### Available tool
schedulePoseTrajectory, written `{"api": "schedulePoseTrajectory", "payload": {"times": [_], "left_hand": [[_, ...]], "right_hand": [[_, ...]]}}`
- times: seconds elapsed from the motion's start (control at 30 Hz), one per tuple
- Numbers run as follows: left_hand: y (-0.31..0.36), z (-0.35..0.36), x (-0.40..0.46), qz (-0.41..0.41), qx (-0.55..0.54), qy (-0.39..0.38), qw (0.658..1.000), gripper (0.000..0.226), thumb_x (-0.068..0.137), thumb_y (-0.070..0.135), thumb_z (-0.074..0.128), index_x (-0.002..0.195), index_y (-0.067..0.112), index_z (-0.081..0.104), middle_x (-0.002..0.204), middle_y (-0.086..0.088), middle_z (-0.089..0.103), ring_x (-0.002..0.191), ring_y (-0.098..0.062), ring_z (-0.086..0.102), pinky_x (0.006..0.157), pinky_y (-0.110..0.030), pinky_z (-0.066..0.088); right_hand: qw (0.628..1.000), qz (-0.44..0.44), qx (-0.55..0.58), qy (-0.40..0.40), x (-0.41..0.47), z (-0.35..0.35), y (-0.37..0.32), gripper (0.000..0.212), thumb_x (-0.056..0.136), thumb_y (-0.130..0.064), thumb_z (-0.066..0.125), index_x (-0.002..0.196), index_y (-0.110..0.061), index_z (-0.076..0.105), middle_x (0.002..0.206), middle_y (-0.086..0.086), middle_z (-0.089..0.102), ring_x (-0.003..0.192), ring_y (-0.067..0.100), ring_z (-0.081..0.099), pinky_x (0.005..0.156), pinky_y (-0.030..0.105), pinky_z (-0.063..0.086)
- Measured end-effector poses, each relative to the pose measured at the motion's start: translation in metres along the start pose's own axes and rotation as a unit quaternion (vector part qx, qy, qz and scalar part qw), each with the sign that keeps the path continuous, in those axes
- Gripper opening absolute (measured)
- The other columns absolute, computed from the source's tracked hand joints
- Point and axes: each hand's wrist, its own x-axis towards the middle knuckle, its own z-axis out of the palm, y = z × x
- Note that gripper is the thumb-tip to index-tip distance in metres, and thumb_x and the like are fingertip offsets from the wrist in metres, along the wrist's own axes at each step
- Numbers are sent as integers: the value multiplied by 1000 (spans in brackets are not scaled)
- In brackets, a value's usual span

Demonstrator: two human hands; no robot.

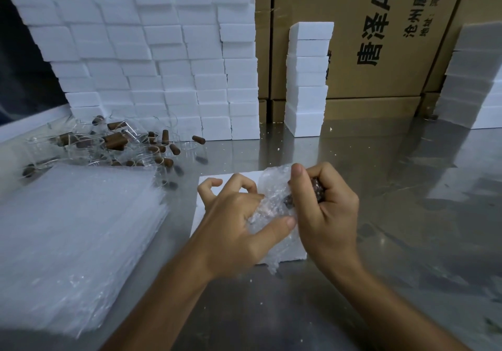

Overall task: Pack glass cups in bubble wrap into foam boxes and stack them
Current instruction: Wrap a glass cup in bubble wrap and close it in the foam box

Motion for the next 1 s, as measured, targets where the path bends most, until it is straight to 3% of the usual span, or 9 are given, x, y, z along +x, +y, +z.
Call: {"api": "schedulePoseTrajectory", "payload": {"times": [0.1, 0.2, 0.27, 0.37, 0.43, 0.6, 0.67, 0.83, 1.0], "left_hand": [[-1, -1, 0, 12, -9, 25, 1000, 25, 78, 57, 59, 55, 48, 53, 73, 25, 57, 110, 22, 34, 101, -41, 21], [2, 6, 0, 26, -10, 188, 982, 29, 72, 55, 70, 83, 35, 54, 91, 16, 54, 101, -5, 54, 92, -38, 44], [3, 12, 1, -44, -123, 237, 963, 48, 67, 53, 77, 99, 28, 52, 106, 9, 54, 102, -12, 59, 85, -23, 51], [8, 24, 2, -162, -397, 170, 887, 62, 58, 46, 85, 112, 42, 56, 117, 10, 64, 106, -18, 67, 74, -30, 60], [0, 24, 2, -177, -434, 192, 862, 56, 53, 39, 87, 103, 46, 63, 109, 2, 70, 101, -22, 70, 71, -31, 59], [-14, 11, 4, -156, -431, 225, 860, 52, 51, 32, 86, 97, 45, 64, 101, 6, 72, 95, -19, 71, 73, -30, 57], [-14, 7, 3, -144, -385, 212, 887, 50, 56, 26, 85, 97, 41, 63, 98, 14, 71, 90, -12, 71, 71, -27, 57], [-13, 1, 3, -100, -241, 111, 959, 44, 58, 31, 81, 95, 36, 58, 90, 10, 68, 75, -13, 69, 59, -34, 59], [-13, 5, 0, -80, -107, 75, 988, 50, 58, 44, 77, 98, 27, 54, 81, 5, 62, 65, -17, 64, 49, -42, 53]], "right_hand": [[1000, 12, 0, -1, 0, 0, -1, 29, 97, -26, 55, 70, -16, 51, 60, -23, 55, 53, -2, 54, 54, 9, 37], [998, 51, 32, 27, 5, -1, -3, 31, 100, -19, 58, 70, -20, 50, 60, -22, 59, 53, -2, 56, 53, 8, 40], [993, 76, 79, 37, 8, -1, -6, 28, 98, -20, 56, 71, -18, 52, 61, -17, 60, 53, 0, 57, 50, 8, 42], [988, 115, 101, -4, 8, -1, -10, 23, 93, -28, 59, 75, -13, 59, 65, -15, 63, 60, -1, 57, 57, 14, 47], [970, 188, 149, -36, 8, 1, -10, 23, 88, -32, 65, 86, -9, 66, 78, -7, 70, 74, 9, 65, 72, 24, 53], [739, 462, 484, -73, 15, -4, -13, 34, 89, -23, 65, 112, 1, 66, 114, 18, 68, 107, 29, 66, 93, 33, 56], [716, 482, 497, -83, 17, -6, -13, 30, 89, -18, 65, 110, 3, 71, 112, 17, 71, 98, 25, 70, 83, 29, 60], [844, 400, 350, -76, 21, -9, -7, 41, 72, -9, 75, 109, 6, 70, 107, 23, 73, 99, 33, 71, 79, 40, 62], [977, 138, 126, -102, 11, -8, -4, 19, 74, 10, 77, 80, -8, 76, 80, 4, 76, 77, 12, 73, 72, 22, 58]]}}
